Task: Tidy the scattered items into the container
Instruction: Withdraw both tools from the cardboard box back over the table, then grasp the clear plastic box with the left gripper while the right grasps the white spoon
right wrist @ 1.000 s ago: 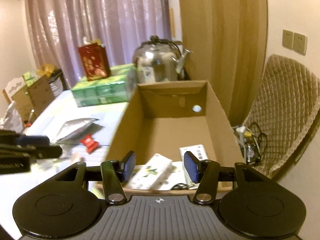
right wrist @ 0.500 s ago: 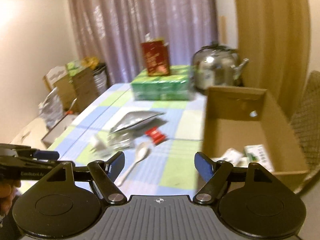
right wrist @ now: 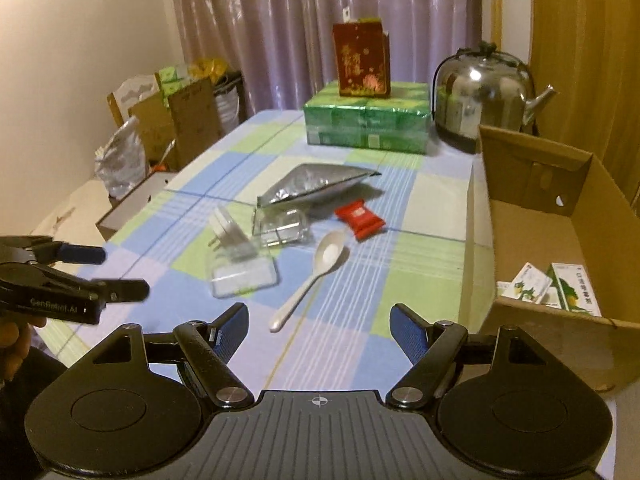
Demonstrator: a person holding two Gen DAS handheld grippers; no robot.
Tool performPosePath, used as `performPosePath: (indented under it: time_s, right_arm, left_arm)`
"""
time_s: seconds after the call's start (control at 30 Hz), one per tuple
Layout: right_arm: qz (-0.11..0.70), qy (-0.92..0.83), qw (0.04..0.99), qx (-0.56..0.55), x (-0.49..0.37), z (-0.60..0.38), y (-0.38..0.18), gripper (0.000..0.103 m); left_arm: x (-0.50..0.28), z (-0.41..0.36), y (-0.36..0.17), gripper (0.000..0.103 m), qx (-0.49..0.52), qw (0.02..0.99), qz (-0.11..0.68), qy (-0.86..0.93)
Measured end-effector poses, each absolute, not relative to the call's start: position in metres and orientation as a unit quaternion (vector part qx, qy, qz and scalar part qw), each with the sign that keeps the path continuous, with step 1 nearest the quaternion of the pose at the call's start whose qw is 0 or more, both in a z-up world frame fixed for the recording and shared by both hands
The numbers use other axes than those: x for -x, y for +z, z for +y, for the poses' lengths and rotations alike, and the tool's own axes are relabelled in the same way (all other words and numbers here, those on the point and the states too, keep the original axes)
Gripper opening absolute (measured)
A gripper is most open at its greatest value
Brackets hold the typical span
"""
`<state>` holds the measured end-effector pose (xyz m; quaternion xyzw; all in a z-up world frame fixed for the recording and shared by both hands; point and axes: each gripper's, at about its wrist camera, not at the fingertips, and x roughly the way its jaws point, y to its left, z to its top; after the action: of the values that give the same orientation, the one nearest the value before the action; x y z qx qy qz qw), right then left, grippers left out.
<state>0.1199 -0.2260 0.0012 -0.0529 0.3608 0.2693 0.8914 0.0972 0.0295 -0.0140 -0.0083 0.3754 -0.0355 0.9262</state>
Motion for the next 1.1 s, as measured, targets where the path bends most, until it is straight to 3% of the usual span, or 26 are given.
performPosePath:
  time_s: [0.33, 0.5, 0.67, 0.9, 1.0, 1.1]
  right_arm:
    - [0.396, 0.269, 0.876, 0.059, -0.153, -0.207, -0.033, 0.075]
    - [0.412, 0.268, 0.869, 0.055, -0.169, -0.198, -0.051, 0.075]
    - [0.424, 0.265, 0.864, 0.054, -0.185, -0.191, -0.066, 0.075]
    - [0.436, 0.253, 0.863, 0.045, -0.207, -0.185, -0.085, 0.075]
    - [0.438, 0.245, 0.864, 0.036, -0.216, -0.184, -0.090, 0.075]
    - [0.435, 0.238, 0.868, 0.030, -0.226, -0.181, -0.093, 0.074]
  left_arm:
    - [-0.137, 0.017, -0.050, 0.091, -0.099, 0.904, 0.389, -0.145]
    - [-0.162, 0.021, -0.070, 0.089, -0.113, 0.897, 0.394, -0.166]
    - [-0.186, 0.024, -0.089, 0.080, -0.129, 0.885, 0.407, -0.186]
    - [-0.208, 0.025, -0.100, 0.078, -0.140, 0.880, 0.404, -0.206]
    - [-0.212, 0.021, -0.103, 0.071, -0.146, 0.876, 0.406, -0.214]
    - [-0.214, 0.018, -0.105, 0.056, -0.145, 0.875, 0.410, -0.211]
